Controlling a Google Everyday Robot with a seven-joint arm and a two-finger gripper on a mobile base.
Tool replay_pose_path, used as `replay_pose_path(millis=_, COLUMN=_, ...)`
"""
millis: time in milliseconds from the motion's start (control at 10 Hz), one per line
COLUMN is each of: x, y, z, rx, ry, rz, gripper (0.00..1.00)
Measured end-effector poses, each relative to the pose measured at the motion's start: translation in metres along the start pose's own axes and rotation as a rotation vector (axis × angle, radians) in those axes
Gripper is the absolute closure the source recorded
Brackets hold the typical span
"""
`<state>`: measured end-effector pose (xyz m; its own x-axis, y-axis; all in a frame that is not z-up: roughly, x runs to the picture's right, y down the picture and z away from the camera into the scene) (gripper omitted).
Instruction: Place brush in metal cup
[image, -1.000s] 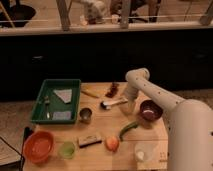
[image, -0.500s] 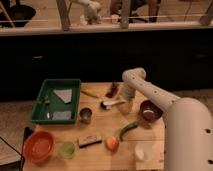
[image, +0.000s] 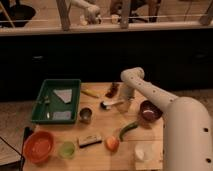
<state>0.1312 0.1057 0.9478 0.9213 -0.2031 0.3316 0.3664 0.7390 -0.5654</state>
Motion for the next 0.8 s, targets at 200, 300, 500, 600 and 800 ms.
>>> replay_pose_path(millis=200, x=-0.0022, y=-0.0022, z=-0.0002, rx=0.001, ry=-0.002, rz=-0.001, gripper=0.84)
replay_pose_path(millis=300, x=-0.002, y=-0.0024, z=-0.0009, rx=0.003, ry=-0.001, rz=-0.002, gripper=0.94)
replay_pose_path(millis=500, x=-0.0006, y=-0.0017, z=-0.0004, rx=-0.005, ry=0.002, rz=-0.001, gripper=1.0)
replay_pose_path(millis=600, x=-0.0003, y=-0.002, z=0.001, rx=-0.01, ry=0.0, rz=0.001, gripper=1.0)
replay_pose_path(millis=800, x=0.0002, y=-0.0029, z=0.0011, rx=-0.018, ry=0.0, rz=0.003, gripper=1.0)
